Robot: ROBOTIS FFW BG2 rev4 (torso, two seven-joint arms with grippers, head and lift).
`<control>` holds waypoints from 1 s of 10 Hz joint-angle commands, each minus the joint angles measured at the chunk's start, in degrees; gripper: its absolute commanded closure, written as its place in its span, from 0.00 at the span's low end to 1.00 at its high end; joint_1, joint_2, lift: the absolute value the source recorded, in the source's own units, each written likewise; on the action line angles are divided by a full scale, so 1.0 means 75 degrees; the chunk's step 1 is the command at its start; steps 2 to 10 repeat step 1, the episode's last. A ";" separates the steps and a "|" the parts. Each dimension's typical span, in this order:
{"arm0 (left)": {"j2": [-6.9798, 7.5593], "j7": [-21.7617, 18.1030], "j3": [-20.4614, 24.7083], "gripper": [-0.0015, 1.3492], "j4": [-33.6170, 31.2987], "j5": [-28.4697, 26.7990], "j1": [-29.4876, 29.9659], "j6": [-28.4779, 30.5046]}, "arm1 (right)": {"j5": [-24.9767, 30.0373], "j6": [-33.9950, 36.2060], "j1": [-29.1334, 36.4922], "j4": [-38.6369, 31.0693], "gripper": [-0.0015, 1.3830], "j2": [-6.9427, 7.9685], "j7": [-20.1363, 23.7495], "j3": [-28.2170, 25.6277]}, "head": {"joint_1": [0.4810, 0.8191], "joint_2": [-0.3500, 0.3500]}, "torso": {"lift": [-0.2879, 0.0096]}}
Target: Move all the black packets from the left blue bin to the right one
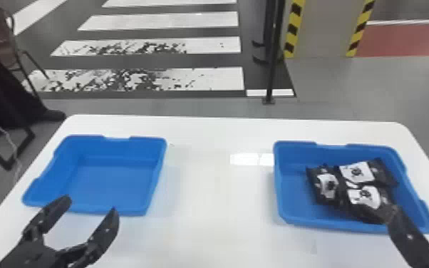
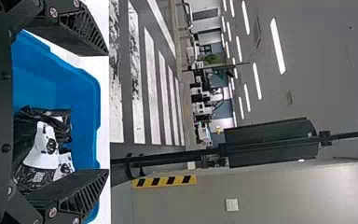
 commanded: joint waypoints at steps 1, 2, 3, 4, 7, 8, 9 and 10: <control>-0.0020 0.0000 0.0013 0.12 0.0000 0.0016 0.0000 -0.0002 | -0.0020 -0.0009 0.0010 -0.0012 0.10 0.0000 0.0000 0.0000 | 0.63 0.61 | 0.46; -0.0020 0.0000 0.0013 0.12 0.0000 0.0016 0.0000 -0.0002 | -0.0020 -0.0009 0.0010 -0.0012 0.10 0.0000 0.0000 0.0000 | 0.63 0.61 | 0.46; -0.0020 0.0000 0.0013 0.12 0.0000 0.0016 0.0000 -0.0002 | -0.0020 -0.0009 0.0010 -0.0012 0.10 0.0000 0.0000 0.0000 | 0.63 0.61 | 0.46; -0.0020 0.0000 0.0013 0.12 0.0000 0.0016 0.0000 -0.0002 | -0.0020 -0.0009 0.0010 -0.0012 0.10 0.0000 0.0000 0.0000 | 0.63 0.61 | 0.46; -0.0020 0.0000 0.0013 0.12 0.0000 0.0016 0.0000 -0.0002 | -0.0020 -0.0009 0.0010 -0.0012 0.10 0.0000 0.0000 0.0000 | 0.63 0.61 | 0.46; -0.0020 0.0000 0.0013 0.12 0.0000 0.0016 0.0000 -0.0002 | -0.0020 -0.0009 0.0010 -0.0012 0.10 0.0000 0.0000 0.0000 | 0.63 0.61 | 0.46; -0.0020 0.0000 0.0013 0.12 0.0000 0.0016 0.0000 -0.0002 | -0.0020 -0.0009 0.0010 -0.0012 0.10 0.0000 0.0000 0.0000 | 0.63 0.61 | 0.46; -0.0020 0.0000 0.0013 0.12 0.0000 0.0016 0.0000 -0.0002 | -0.0020 -0.0009 0.0010 -0.0012 0.10 0.0000 0.0000 0.0000 | 0.63 0.61 | 0.46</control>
